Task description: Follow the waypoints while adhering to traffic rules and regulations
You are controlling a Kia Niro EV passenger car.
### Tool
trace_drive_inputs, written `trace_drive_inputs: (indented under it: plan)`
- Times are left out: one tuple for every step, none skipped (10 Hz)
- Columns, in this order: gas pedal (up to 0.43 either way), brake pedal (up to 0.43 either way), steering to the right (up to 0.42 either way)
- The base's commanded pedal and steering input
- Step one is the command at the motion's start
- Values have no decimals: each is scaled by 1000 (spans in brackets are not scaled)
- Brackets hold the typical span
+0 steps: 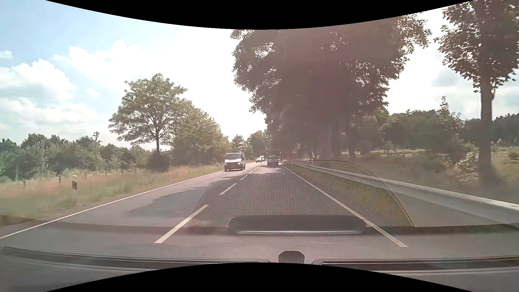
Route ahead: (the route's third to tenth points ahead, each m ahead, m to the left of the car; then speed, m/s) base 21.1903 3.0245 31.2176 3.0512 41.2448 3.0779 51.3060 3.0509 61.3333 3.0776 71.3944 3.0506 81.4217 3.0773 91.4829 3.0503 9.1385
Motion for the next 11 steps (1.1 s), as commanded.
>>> trace_drive_inputs:
  plan:
    - [0, 0, -4]
    - [0, 0, -4]
    - [0, 0, -4]
    - [0, 0, -4]
    - [0, 0, -4]
    - [0, 0, -4]
    - [110, 0, -4]
    - [169, 0, -4]
    - [220, 0, -4]
    - [260, 0, -4]
    - [287, 0, -4]
